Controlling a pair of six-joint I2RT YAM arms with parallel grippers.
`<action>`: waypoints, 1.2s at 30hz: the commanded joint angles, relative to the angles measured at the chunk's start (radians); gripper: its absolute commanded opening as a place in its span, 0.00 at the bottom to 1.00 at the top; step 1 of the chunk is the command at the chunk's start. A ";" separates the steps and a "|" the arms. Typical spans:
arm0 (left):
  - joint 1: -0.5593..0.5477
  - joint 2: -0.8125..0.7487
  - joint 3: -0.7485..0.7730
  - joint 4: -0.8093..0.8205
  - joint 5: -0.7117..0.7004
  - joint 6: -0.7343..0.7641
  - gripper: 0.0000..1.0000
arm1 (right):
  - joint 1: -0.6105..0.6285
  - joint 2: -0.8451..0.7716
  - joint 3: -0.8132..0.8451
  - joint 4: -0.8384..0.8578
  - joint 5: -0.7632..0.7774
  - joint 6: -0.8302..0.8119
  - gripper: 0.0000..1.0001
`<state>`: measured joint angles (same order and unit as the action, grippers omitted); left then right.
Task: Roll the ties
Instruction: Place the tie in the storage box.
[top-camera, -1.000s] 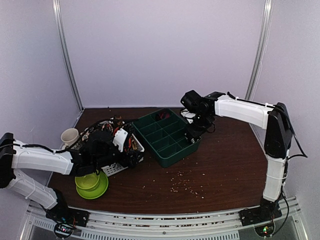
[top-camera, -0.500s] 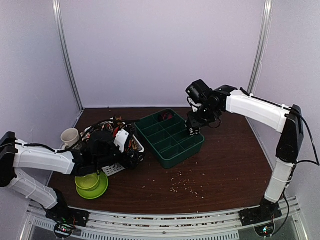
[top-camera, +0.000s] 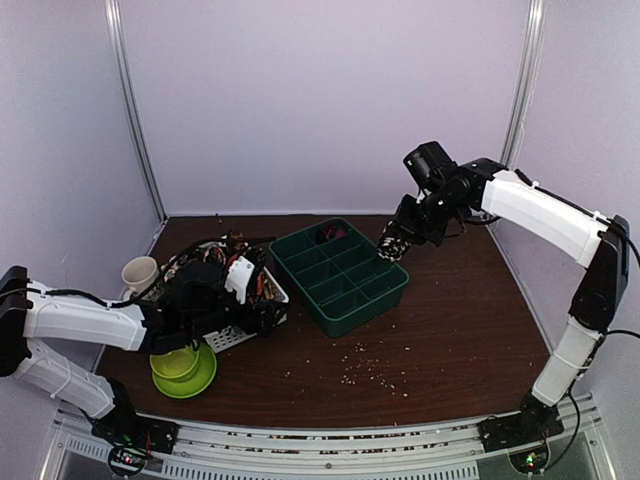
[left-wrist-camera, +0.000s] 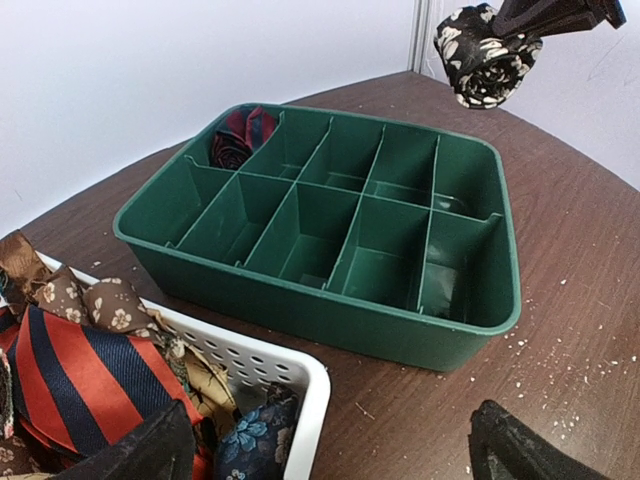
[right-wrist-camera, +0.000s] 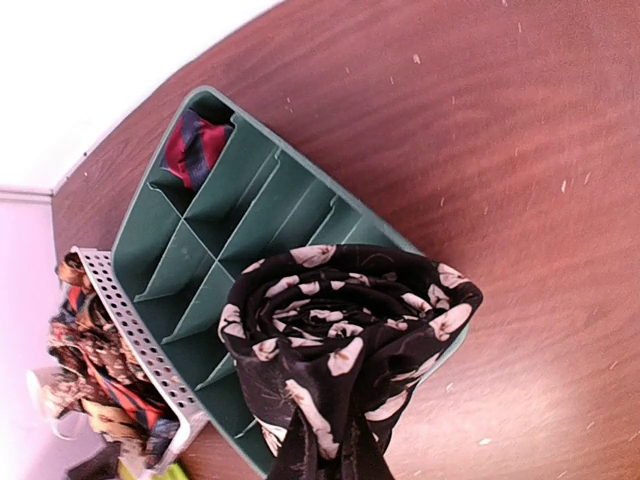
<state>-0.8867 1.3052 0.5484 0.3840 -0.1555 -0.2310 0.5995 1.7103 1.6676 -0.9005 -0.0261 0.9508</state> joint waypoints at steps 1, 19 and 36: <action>0.009 -0.023 -0.021 0.064 -0.009 -0.018 0.98 | -0.007 0.023 -0.031 0.003 -0.085 0.160 0.00; 0.008 -0.027 -0.039 0.067 -0.035 -0.027 0.98 | -0.029 0.174 -0.067 0.029 -0.137 0.234 0.00; 0.009 -0.021 -0.036 0.063 -0.047 -0.027 0.98 | -0.038 0.218 -0.164 0.106 -0.217 0.377 0.00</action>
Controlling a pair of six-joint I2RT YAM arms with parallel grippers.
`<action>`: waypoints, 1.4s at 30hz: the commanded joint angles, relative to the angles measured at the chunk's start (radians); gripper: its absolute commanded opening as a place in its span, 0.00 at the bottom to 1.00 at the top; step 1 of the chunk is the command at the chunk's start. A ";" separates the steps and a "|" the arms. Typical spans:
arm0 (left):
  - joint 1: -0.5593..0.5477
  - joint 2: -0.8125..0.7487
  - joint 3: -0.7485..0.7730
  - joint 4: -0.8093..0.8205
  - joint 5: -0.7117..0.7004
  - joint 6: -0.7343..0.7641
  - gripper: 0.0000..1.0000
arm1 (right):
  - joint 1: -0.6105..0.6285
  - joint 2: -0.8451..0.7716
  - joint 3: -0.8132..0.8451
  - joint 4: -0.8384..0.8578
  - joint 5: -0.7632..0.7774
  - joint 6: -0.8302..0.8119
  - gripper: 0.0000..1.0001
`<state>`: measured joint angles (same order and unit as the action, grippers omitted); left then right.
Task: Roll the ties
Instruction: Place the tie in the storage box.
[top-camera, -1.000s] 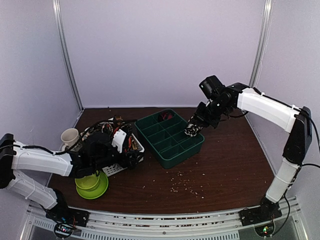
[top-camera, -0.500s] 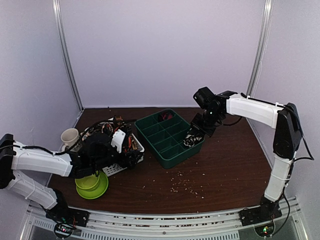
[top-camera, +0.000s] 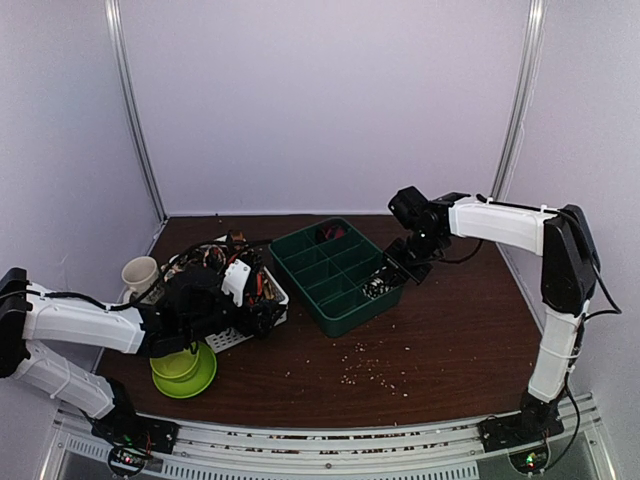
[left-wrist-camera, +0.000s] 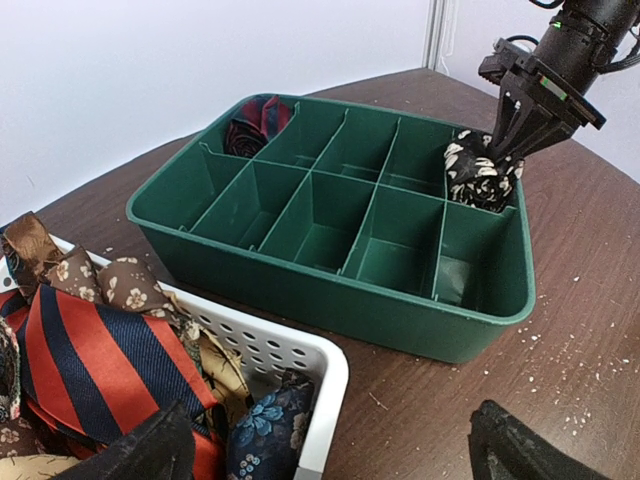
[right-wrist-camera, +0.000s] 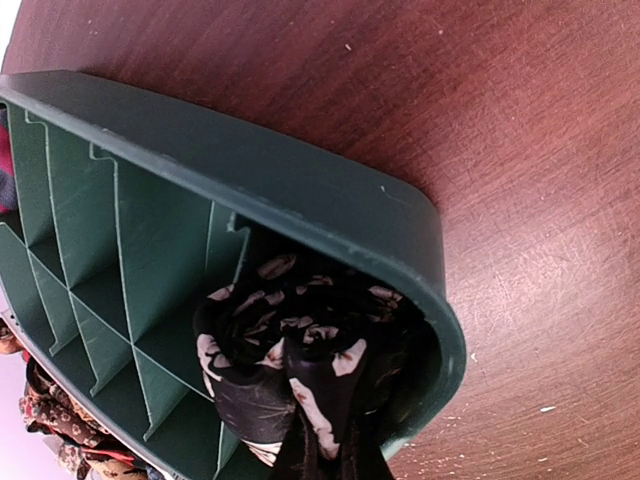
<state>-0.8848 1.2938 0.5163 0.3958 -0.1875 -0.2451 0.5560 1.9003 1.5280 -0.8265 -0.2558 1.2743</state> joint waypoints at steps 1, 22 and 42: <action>0.006 -0.008 -0.004 0.052 -0.015 -0.013 0.98 | 0.006 0.030 -0.023 0.031 0.021 0.058 0.00; 0.006 -0.004 -0.009 0.062 -0.011 -0.018 0.98 | 0.007 0.023 -0.008 0.045 0.043 0.002 0.30; 0.006 -0.013 0.039 0.023 0.007 -0.002 0.98 | 0.007 -0.094 0.063 0.084 -0.041 -0.039 0.61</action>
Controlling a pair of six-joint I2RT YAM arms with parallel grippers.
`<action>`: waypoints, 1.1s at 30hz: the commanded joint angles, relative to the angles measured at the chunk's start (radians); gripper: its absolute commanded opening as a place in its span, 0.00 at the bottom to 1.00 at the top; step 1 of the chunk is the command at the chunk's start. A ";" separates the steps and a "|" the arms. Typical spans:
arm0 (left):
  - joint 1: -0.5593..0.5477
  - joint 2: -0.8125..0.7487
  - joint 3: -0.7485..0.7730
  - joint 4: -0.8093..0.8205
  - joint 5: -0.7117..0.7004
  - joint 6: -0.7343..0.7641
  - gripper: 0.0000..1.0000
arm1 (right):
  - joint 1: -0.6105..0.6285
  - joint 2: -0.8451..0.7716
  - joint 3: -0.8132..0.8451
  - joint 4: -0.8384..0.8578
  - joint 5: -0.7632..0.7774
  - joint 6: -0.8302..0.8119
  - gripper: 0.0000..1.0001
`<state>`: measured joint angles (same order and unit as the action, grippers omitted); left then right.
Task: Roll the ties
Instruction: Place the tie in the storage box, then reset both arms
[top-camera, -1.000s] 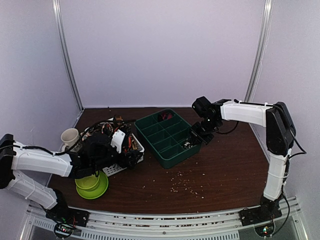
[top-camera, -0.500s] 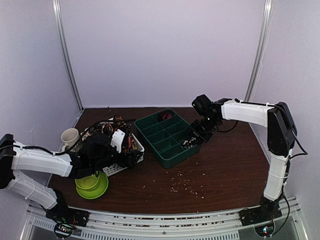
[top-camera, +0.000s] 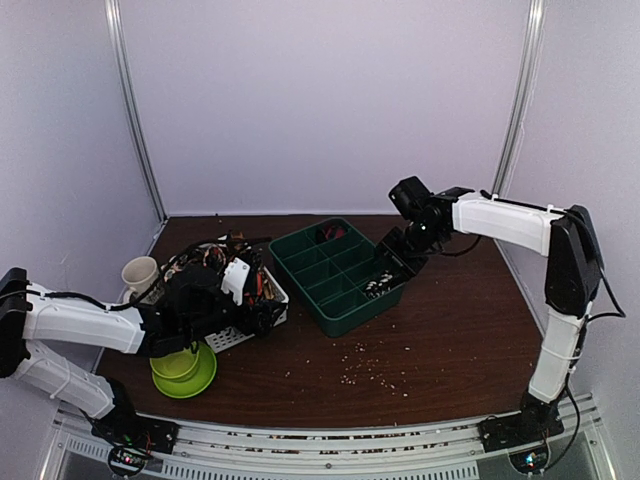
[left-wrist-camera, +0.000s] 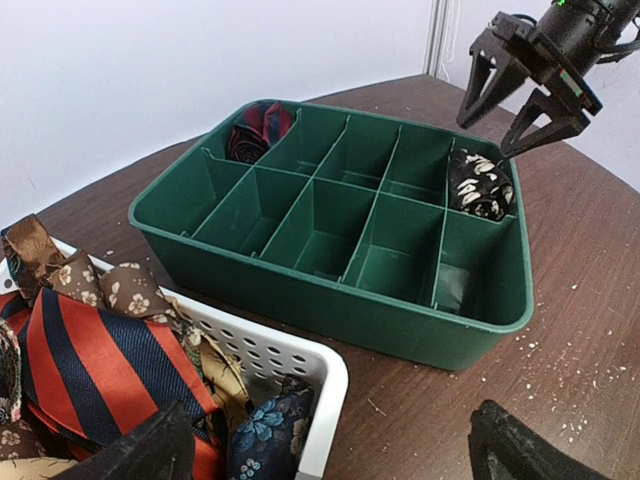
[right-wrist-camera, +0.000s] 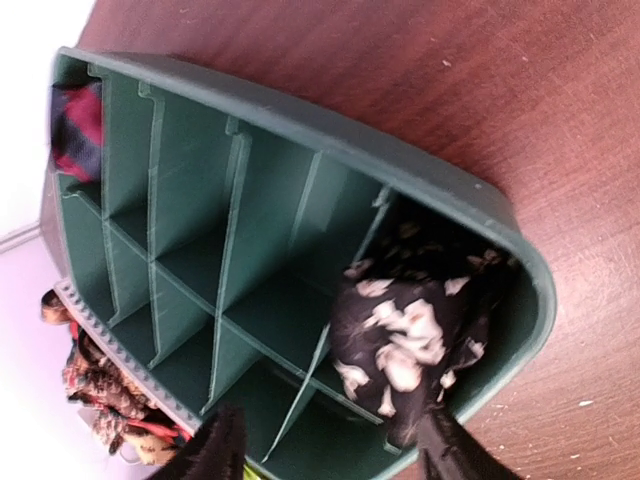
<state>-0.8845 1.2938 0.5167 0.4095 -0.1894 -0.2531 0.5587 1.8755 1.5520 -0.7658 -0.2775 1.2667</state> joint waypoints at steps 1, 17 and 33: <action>0.005 -0.014 0.047 -0.002 0.011 0.012 0.98 | 0.004 -0.079 0.042 0.030 -0.025 -0.042 0.64; 0.066 0.049 0.404 -0.356 0.148 0.069 0.98 | -0.048 -0.471 -0.244 0.436 -0.139 -0.387 1.00; -0.052 0.337 0.689 -0.541 0.086 0.031 0.98 | -0.063 -0.914 -0.903 0.827 -0.194 -0.571 0.99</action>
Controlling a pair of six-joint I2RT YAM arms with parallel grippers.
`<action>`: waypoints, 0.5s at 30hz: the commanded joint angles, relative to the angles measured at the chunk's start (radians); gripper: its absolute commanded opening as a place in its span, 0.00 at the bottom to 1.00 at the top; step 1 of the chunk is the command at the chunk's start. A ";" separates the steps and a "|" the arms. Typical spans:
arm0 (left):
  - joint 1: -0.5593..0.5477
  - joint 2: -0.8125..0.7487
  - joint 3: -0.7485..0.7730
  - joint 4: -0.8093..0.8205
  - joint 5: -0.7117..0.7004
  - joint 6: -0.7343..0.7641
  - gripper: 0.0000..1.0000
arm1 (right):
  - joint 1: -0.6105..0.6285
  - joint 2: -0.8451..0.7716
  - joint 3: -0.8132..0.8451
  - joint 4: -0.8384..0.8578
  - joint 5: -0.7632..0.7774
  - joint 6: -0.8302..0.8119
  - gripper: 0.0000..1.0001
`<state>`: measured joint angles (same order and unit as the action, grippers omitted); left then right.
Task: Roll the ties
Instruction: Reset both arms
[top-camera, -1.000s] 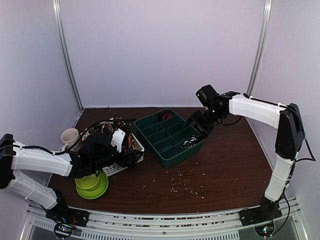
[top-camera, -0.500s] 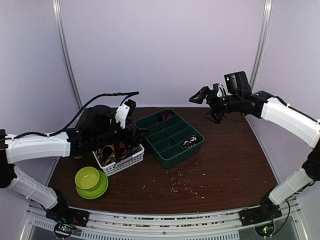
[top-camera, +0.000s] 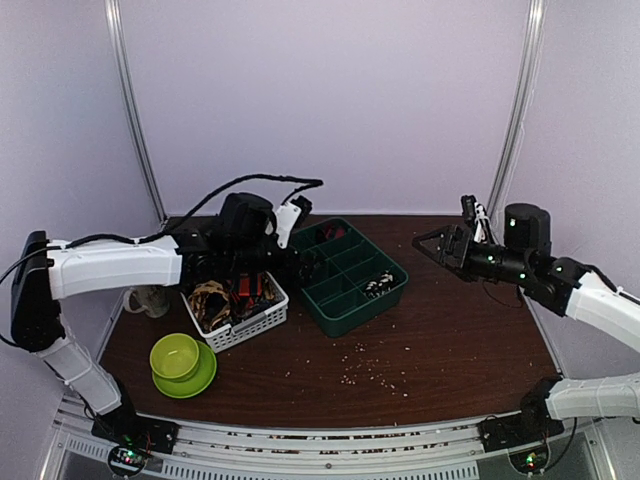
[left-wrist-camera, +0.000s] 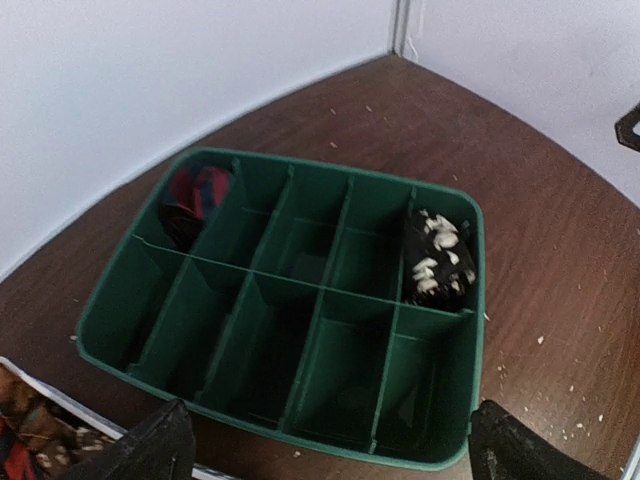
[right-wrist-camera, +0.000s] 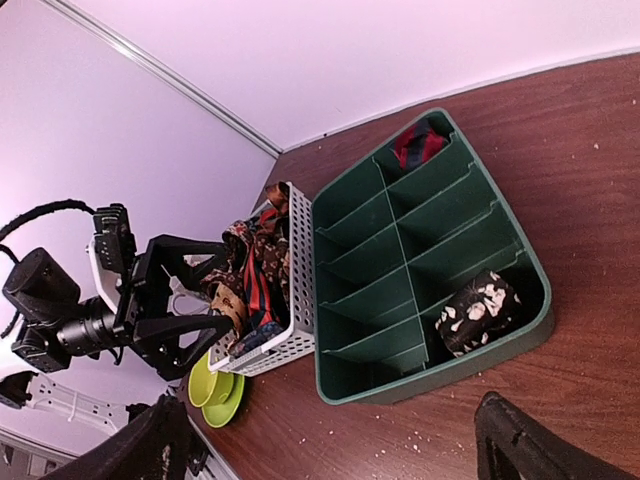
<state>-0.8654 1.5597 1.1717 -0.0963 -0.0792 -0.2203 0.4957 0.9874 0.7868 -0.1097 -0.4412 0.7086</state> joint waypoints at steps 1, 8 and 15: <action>-0.085 0.093 0.037 -0.032 -0.026 -0.008 0.98 | 0.001 -0.030 -0.184 0.201 -0.028 -0.004 1.00; -0.149 0.204 0.007 0.100 0.023 -0.122 0.98 | 0.043 0.009 -0.443 0.455 0.000 0.073 0.99; -0.164 0.230 -0.053 0.218 0.020 -0.184 0.98 | 0.097 0.079 -0.472 0.549 0.026 0.100 1.00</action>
<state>-1.0271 1.7939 1.1595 -0.0071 -0.0643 -0.3454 0.5671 1.0462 0.3046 0.3038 -0.4450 0.7868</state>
